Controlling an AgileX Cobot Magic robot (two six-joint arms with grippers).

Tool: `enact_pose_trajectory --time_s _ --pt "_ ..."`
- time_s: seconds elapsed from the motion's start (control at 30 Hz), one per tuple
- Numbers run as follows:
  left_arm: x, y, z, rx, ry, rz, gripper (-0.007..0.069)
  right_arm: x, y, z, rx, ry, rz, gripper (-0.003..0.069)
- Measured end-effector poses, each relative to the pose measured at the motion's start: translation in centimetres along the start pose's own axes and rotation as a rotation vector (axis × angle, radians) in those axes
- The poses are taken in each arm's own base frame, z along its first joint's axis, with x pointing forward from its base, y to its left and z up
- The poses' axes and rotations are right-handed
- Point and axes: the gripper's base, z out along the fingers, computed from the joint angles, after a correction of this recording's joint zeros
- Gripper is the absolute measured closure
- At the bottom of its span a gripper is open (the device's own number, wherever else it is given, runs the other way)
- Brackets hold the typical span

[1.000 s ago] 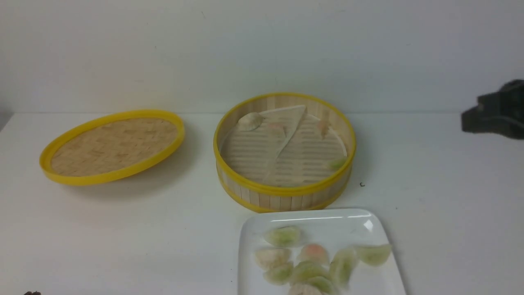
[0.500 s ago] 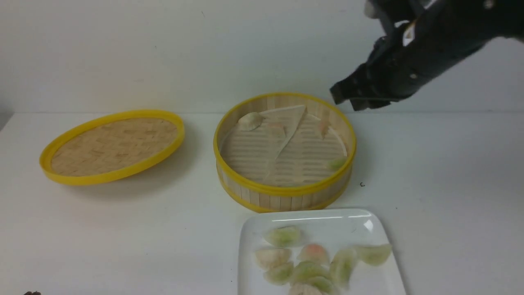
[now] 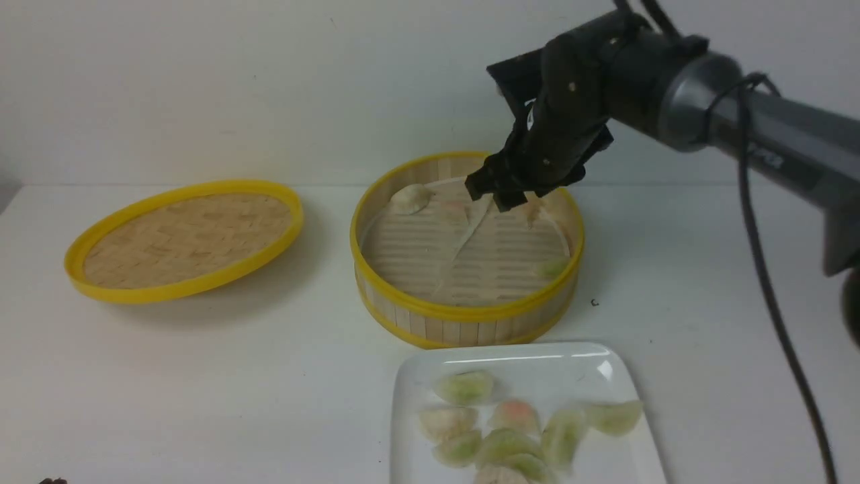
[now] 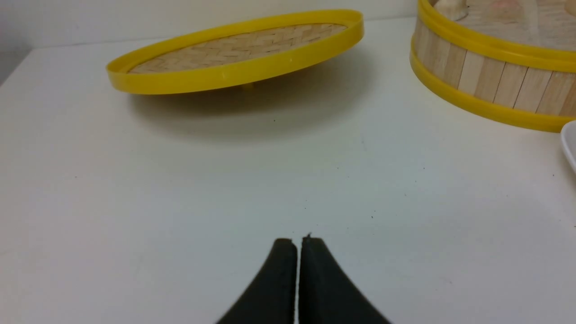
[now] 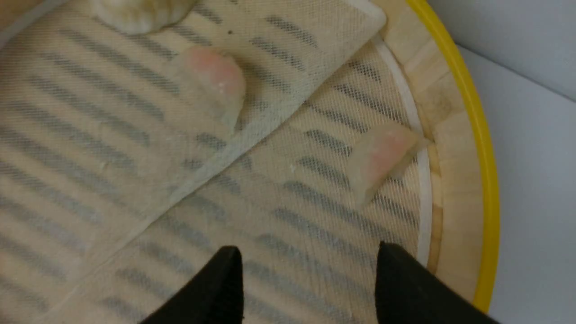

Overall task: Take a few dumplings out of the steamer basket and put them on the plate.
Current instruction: Use the right arm to grab a dumpling from inside the steamer

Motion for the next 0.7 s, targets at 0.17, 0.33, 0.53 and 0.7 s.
enact_pose_trajectory --time_s 0.17,0.33,0.53,0.7 --pt "0.0 0.0 0.0 0.0 0.0 0.0 0.0631 -0.7 -0.1 3.2 0.053 -0.011 -0.019 0.0268" --pt "0.0 0.0 0.0 0.0 0.0 0.0 0.0631 -0.8 -0.1 5.4 0.056 -0.018 0.012 0.0267" --pt "0.0 0.0 0.0 0.0 0.001 0.0 0.0631 -0.3 -1.5 7.0 0.073 0.006 0.106 0.0267" --pt "0.0 0.0 0.0 0.0 0.001 0.0 0.0631 0.1 -2.5 7.3 0.085 0.038 0.163 0.0267"
